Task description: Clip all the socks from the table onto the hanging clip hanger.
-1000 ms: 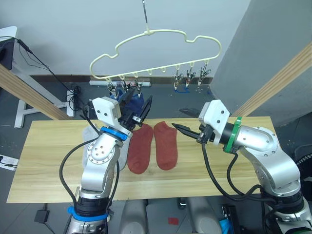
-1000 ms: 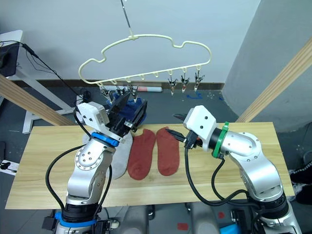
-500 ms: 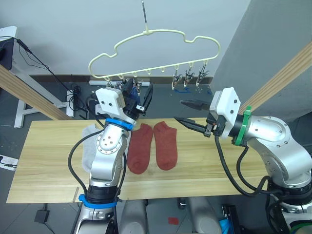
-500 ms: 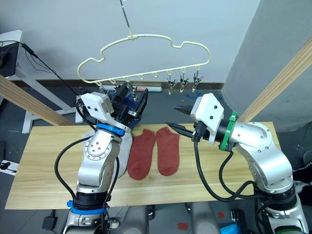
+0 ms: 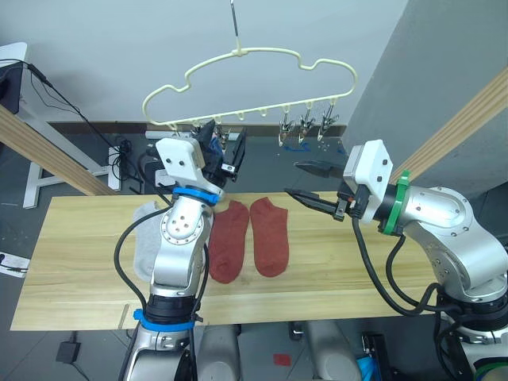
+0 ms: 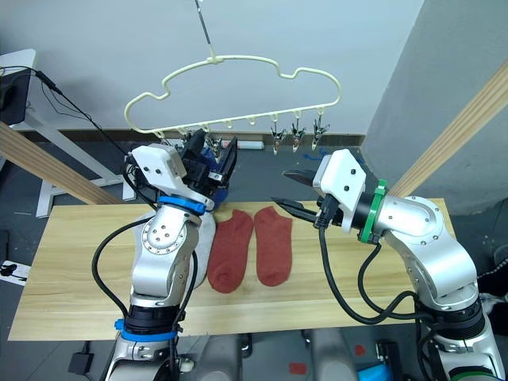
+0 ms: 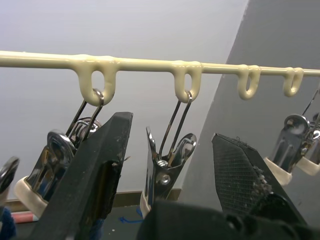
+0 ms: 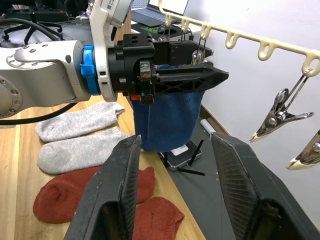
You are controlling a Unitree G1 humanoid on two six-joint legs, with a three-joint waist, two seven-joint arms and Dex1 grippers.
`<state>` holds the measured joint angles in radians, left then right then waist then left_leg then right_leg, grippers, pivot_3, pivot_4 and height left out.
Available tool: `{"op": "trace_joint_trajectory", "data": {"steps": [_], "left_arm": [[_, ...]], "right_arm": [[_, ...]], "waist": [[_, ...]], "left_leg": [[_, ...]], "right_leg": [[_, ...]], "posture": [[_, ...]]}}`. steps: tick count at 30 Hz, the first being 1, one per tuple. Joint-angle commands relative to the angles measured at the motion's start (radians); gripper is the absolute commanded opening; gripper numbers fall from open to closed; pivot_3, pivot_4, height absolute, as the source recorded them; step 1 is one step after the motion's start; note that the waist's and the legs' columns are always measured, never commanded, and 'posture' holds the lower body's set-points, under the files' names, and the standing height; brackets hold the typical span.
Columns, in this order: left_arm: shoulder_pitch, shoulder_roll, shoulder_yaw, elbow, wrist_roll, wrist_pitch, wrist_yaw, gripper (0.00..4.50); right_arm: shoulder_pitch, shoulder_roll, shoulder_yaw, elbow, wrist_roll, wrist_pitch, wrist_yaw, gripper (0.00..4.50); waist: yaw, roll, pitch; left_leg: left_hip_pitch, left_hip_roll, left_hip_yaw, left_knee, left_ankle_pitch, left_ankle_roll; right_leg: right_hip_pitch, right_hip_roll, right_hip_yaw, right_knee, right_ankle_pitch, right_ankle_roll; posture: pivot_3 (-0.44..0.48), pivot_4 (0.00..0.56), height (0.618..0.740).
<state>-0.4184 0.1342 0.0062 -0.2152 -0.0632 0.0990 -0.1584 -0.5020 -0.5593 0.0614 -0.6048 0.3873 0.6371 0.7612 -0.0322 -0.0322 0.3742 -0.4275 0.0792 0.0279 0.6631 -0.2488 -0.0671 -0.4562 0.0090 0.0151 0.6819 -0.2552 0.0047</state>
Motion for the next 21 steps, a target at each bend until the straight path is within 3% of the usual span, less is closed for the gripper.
{"op": "trace_joint_trajectory", "data": {"steps": [1, 5, 8, 13, 16, 21], "left_arm": [[-0.002, -0.006, 0.000, -0.027, 0.008, -0.002, 0.016, 2.95], [0.003, -0.001, -0.004, -0.030, 0.009, 0.001, 0.015, 2.95], [0.002, -0.002, -0.005, -0.029, 0.008, -0.001, 0.015, 2.34], [0.003, -0.005, -0.014, -0.039, 0.002, 0.003, 0.007, 0.83], [0.013, -0.001, -0.018, -0.051, 0.000, 0.008, -0.002, 0.24], [0.023, 0.014, -0.014, -0.069, -0.010, 0.028, -0.028, 0.22]], "right_arm": [[-0.006, -0.009, -0.018, -0.027, 0.026, -0.019, 0.000, 2.29], [-0.005, -0.010, -0.018, -0.028, 0.030, -0.018, -0.003, 2.29], [-0.003, -0.011, -0.019, -0.029, 0.035, -0.017, -0.007, 2.31], [0.001, -0.016, -0.019, -0.030, 0.043, -0.017, -0.014, 2.31], [0.009, -0.017, -0.014, -0.033, 0.043, -0.015, -0.018, 2.31], [0.076, -0.003, 0.098, -0.024, -0.048, 0.035, -0.107, 2.31]], "waist": [[0.000, 0.000, 0.000], [0.000, 0.000, 0.000], [0.000, 0.000, 0.000], [0.000, 0.000, 0.000], [0.000, 0.000, 0.000], [0.000, 0.000, 0.000]], "left_leg": [[0.000, 0.000, 0.000, 0.000, 0.000, -0.001], [0.000, 0.000, 0.000, 0.000, 0.000, -0.001], [0.000, 0.000, 0.000, 0.000, 0.000, -0.001], [0.000, 0.000, 0.000, 0.000, 0.000, -0.001], [0.000, 0.000, 0.000, 0.000, 0.000, -0.001], [0.000, 0.000, 0.000, 0.000, 0.001, -0.001]], "right_leg": [[0.000, 0.000, 0.000, 0.000, 0.000, 0.000], [0.000, 0.000, 0.000, 0.000, 0.000, 0.000], [0.000, 0.000, 0.000, 0.000, 0.000, 0.000], [0.000, 0.000, 0.000, 0.000, 0.000, 0.000], [0.000, 0.000, 0.000, 0.000, 0.000, 0.000], [0.000, 0.000, 0.000, 0.000, 0.000, 0.000]], "posture": [[-0.127, 0.398, 0.701], [-0.126, 0.398, 0.701], [-0.125, 0.399, 0.701], [-0.125, 0.398, 0.701], [-0.123, 0.398, 0.701], [-0.113, 0.402, 0.701]]}}
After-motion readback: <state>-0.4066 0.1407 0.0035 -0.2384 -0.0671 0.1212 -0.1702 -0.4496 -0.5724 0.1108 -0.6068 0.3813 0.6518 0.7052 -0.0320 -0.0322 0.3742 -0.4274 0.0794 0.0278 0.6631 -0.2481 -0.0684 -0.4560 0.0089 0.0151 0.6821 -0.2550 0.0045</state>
